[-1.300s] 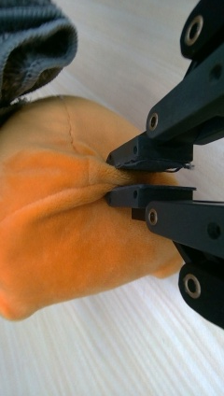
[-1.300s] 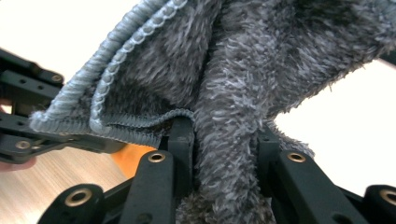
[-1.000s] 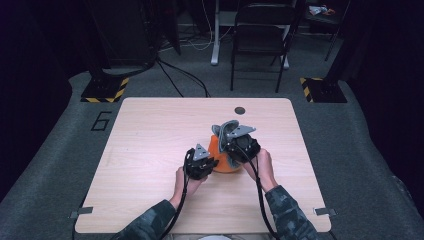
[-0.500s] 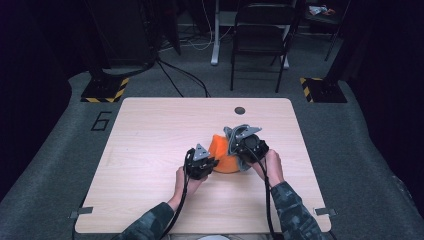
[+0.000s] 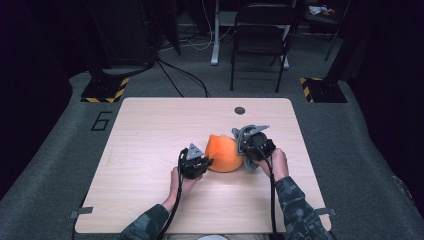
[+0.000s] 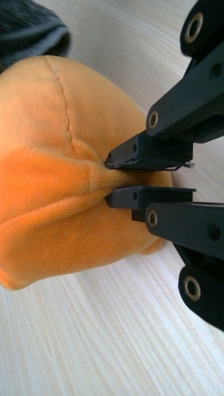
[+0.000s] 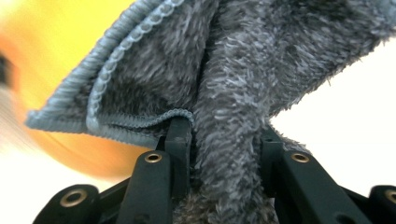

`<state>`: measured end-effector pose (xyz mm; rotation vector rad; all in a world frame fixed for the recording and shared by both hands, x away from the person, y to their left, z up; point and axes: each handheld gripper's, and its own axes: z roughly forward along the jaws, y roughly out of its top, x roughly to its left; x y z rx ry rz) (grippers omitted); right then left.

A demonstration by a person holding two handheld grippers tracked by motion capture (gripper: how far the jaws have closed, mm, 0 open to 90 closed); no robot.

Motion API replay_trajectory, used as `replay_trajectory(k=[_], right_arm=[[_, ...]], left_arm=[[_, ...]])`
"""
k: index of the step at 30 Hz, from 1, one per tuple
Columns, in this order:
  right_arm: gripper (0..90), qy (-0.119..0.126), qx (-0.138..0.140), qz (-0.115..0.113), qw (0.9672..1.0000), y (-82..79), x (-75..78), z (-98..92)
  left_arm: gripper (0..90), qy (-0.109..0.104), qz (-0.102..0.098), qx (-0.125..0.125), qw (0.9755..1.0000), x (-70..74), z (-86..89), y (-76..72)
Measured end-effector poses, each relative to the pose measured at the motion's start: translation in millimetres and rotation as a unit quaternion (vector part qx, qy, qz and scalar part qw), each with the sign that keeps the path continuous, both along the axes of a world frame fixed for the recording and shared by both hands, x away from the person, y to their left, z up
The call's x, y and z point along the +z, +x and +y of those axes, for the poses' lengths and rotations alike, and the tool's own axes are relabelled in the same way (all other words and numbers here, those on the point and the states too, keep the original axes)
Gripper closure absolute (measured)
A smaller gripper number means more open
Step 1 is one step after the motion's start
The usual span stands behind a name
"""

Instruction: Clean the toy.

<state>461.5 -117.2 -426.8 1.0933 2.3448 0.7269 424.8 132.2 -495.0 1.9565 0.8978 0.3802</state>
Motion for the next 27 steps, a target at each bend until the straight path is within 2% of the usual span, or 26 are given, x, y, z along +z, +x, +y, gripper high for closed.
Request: replay_trajectory(k=[1,2,4,5,7,9,10,13,14,15,17,19,23,27], right_arm=[[66.2,0.007,0.003,-0.008,0.9999,-3.0,5.5,5.7],[66.2,0.004,0.016,-0.019,0.9997,-5.2,11.0,10.4],[66.3,0.02,0.032,-0.037,0.9986,-9.5,18.7,20.6],[66.3,0.023,0.048,-0.042,0.9977,-10.6,22.1,26.4],[66.3,0.038,0.055,-0.043,0.9969,-13.4,24.6,34.5],[66.4,0.042,0.069,-0.05,0.9955,-15.6,27.4,42.6],[66.4,0.059,0.075,-0.051,0.9942,-16.9,28.7,45.7],[66.4,0.082,0.097,-0.046,0.9908,-19.3,30.7,55.1],[66.4,0.08,0.101,-0.048,0.9904,-18.2,29.2,57.4],[66.4,0.065,0.102,-0.043,0.9917,-16.9,25.4,60.6],[66.6,0.058,0.096,-0.036,0.993,-14.6,20.3,61.4],[66.6,0.05,0.086,-0.033,0.9945,-10.5,16.6,57.5],[66.5,0.035,0.083,-0.028,0.9956,-5.9,15.7,48.4],[66.3,0.039,0.071,-0.015,0.9966,-4.6,14.5,42.7]], left_arm=[[81.0,0.003,-0.004,0.002,1.0,-0.4,0.9,-1.0],[81.0,0.003,-0.003,0.002,1.0,-0.5,2.2,-1.9],[81.0,0.008,-0.003,0.0,1.0,-0.4,5.7,-3.2],[81.0,0.0,-0.004,0.003,1.0,-1.4,5.7,-3.7],[81.0,0.004,-0.005,0.002,1.0,-1.8,7.4,-4.2],[81.0,0.002,-0.005,-0.001,1.0,-2.5,7.8,-5.1],[81.0,0.0,-0.005,0.0,1.0,-3.0,7.1,-5.7],[81.0,0.002,-0.008,-0.006,0.9999,-3.3,4.8,-7.2],[81.0,-0.002,-0.009,-0.004,0.9999,-3.9,3.6,-7.6],[80.9,0.0,-0.005,-0.007,1.0,-3.5,4.0,-7.5],[80.9,0.001,-0.009,-0.006,0.9999,-4.1,3.7,-7.1],[80.9,0.001,-0.009,-0.007,0.9999,-3.9,3.5,-7.0],[80.9,0.002,-0.012,-0.008,0.9999,-4.3,3.3,-6.4],[80.9,0.006,-0.012,-0.012,0.9998,-4.3,4.6,-6.1]])
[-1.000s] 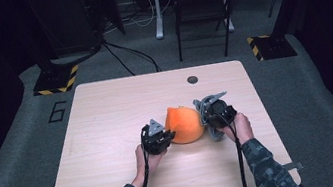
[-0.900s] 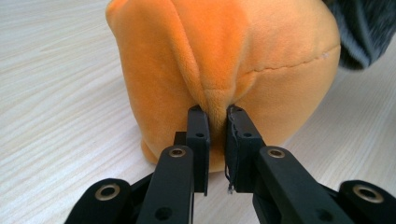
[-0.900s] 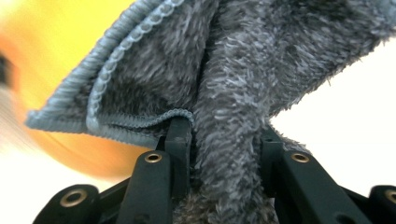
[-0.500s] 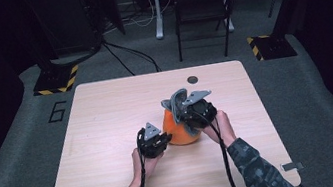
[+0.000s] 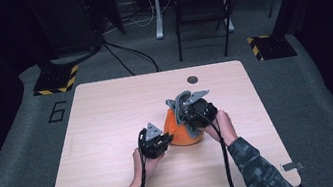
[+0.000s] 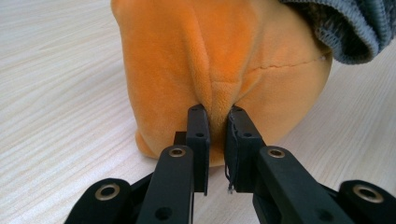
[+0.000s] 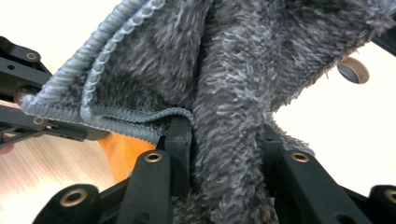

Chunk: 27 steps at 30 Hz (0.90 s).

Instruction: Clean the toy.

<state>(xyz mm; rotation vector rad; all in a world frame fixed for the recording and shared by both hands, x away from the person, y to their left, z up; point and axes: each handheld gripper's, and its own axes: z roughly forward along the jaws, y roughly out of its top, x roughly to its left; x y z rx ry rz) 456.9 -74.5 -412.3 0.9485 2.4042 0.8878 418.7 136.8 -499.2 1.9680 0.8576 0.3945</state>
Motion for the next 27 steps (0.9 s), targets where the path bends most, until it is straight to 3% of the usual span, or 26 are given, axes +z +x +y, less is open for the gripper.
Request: replay_trajectory(k=[7,10,12,16,18,20,23,27], right_arm=[[66.2,0.001,-0.024,0.024,0.9994,5.6,-4.8,-21.3],[66.2,-0.002,-0.049,0.042,0.9979,10.9,-11.6,-32.8],[66.3,0.003,-0.06,0.057,0.9966,16.8,-19.7,-40.3],[66.4,-0.024,-0.084,0.081,0.9928,27.4,-43.2,-48.2],[66.2,-0.031,-0.092,0.106,0.9897,32.0,-54.3,-50.2],[66.1,-0.029,-0.094,0.117,0.9882,35.7,-61.1,-50.9],[66.0,-0.037,-0.092,0.112,0.9887,35.4,-57.8,-49.0],[66.2,-0.047,-0.091,0.077,0.9917,28.7,-41.4,-45.3]], left_arm=[[81.0,-0.002,0.002,0.001,1.0,-0.1,0.3,0.0],[81.0,-0.002,0.003,0.001,1.0,-0.3,1.1,0.2],[81.0,-0.001,0.004,-0.001,1.0,-0.1,2.2,0.4],[80.9,-0.001,0.003,0.001,1.0,-0.9,2.2,0.7],[80.9,-0.003,0.003,0.002,1.0,-1.0,2.9,1.1],[80.9,-0.002,0.007,-0.001,1.0,-0.6,4.2,1.6],[80.8,-0.007,0.006,0.003,1.0,-1.3,4.0,1.5],[80.5,-0.003,0.005,0.002,1.0,-1.4,7.5,3.2]])
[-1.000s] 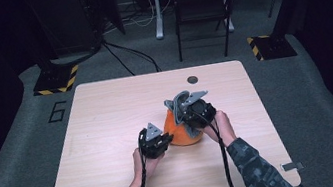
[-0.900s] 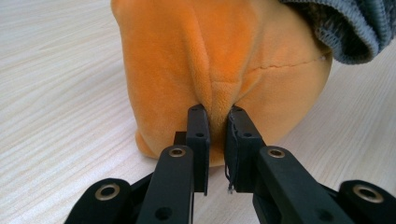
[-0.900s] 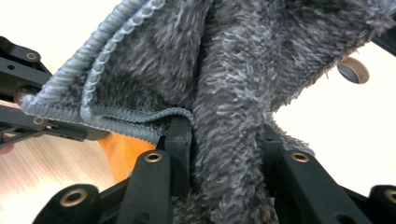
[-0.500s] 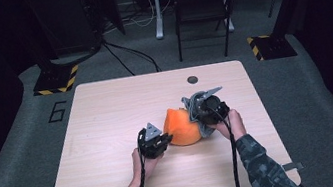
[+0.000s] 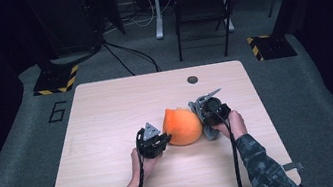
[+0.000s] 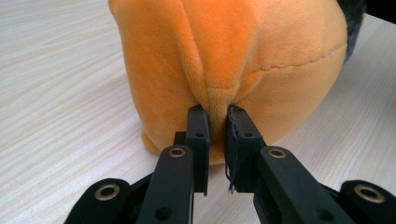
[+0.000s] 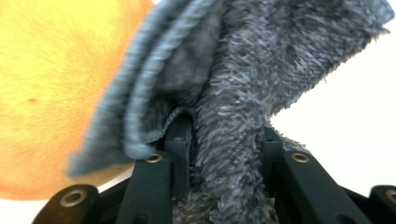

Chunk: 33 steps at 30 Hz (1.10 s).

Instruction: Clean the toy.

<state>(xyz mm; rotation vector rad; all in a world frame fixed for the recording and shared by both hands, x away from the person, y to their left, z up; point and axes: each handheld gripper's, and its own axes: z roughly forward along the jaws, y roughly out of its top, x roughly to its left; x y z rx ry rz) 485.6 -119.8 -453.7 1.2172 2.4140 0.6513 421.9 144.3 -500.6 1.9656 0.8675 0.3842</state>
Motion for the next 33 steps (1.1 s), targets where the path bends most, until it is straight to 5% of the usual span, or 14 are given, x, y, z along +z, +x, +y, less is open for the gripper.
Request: replay_trajectory(k=[2,8,13,15,20,23,33], right_arm=[[66.3,-0.008,0.008,-0.018,0.9998,-4.4,9.2,2.5],[66.4,0.045,0.05,-0.05,0.9965,-22.9,45.6,15.0],[66.7,0.048,0.07,-0.046,0.9953,-26.0,39.3,28.3],[66.9,0.046,0.064,-0.044,0.9959,-24.3,34.7,29.0],[66.9,0.041,0.064,-0.045,0.9961,-21.3,32.4,26.8],[66.9,0.037,0.066,-0.048,0.996,-21.1,32.5,27.7],[66.9,0.04,0.059,-0.048,0.9963,-20.5,32.0,27.6]], left_arm=[[80.4,-0.002,0.001,0.002,1.0,-0.1,0.3,0.2],[80.0,-0.001,0.0,0.001,1.0,0.4,-0.2,0.8],[78.3,-0.002,-0.001,0.0,1.0,0.5,-0.5,1.0],[72.9,-0.003,-0.002,0.001,1.0,1.2,-1.3,0.5],[46.3,0.047,-0.027,0.022,0.9983,-0.7,-6.9,-3.3],[40.9,0.059,-0.035,0.021,0.9974,-4.5,-11.7,-4.0],[79.2,0.041,-0.032,0.001,0.9986,-6.7,-11.3,-3.3]])
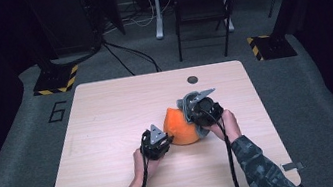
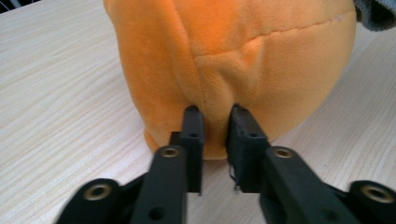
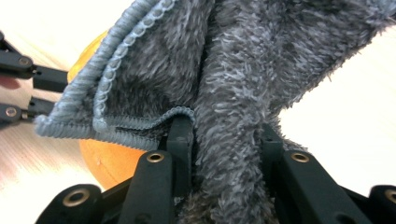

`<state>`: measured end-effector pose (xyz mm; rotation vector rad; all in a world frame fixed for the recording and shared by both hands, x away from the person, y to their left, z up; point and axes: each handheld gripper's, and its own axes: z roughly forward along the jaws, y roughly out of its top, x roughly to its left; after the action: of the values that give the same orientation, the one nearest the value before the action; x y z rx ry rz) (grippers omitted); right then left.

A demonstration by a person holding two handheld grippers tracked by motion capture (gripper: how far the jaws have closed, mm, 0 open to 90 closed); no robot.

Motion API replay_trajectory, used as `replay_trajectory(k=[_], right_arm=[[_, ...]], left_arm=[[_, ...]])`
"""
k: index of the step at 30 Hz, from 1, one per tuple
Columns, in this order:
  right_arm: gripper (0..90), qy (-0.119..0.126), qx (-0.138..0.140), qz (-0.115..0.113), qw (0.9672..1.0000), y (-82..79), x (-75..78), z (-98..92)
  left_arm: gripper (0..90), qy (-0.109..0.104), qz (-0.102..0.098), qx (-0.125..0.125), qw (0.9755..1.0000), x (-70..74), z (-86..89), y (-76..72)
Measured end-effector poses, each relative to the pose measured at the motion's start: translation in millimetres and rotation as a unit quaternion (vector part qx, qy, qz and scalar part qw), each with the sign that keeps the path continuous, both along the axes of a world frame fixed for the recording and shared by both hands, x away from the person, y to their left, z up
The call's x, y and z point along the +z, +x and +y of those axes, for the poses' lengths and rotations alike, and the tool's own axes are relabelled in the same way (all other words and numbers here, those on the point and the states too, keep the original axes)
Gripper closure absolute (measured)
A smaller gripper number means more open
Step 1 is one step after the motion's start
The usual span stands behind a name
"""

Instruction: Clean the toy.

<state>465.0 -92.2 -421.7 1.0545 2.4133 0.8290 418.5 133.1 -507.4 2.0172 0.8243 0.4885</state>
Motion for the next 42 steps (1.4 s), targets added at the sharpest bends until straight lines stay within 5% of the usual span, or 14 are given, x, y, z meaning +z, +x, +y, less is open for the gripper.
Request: replay_trajectory(k=[6,8,13,19,28,31,34,42], right_arm=[[67.1,-0.001,-0.01,-0.005,0.9999,1.1,3.2,-4.2],[67.1,0.017,-0.018,-0.001,0.9997,3.0,6.5,-8.8],[66.9,0.021,-0.019,0.002,0.9996,4.4,4.3,-7.2],[67.0,0.025,0.011,-0.04,0.9988,-8.0,17.3,7.6],[67.2,0.063,0.063,-0.06,0.9943,-26.7,26.6,35.2],[67.1,0.051,0.068,-0.055,0.9948,-28.5,22.1,43.3],[66.9,0.003,0.068,-0.046,0.9966,-24.7,6.7,49.2],[67.1,-0.001,0.065,-0.038,0.9972,-17.1,7.7,35.2]], left_arm=[[83.7,-0.033,0.02,-0.007,0.9992,15.2,3.1,-1.3],[83.8,-0.049,0.025,-0.01,0.9984,22.2,5.9,-3.2],[83.5,-0.045,0.04,-0.005,0.9982,14.8,7.1,0.6],[82.9,-0.045,0.039,-0.002,0.9982,12.9,9.5,2.6],[82.6,-0.048,0.039,-0.007,0.9981,13.0,8.0,1.0],[82.6,-0.046,0.034,-0.005,0.9983,12.6,6.6,0.4],[82.5,-0.037,0.035,-0.005,0.9987,12.0,7.0,1.4],[82.2,-0.041,0.034,-0.007,0.9986,11.6,8.1,2.1]])
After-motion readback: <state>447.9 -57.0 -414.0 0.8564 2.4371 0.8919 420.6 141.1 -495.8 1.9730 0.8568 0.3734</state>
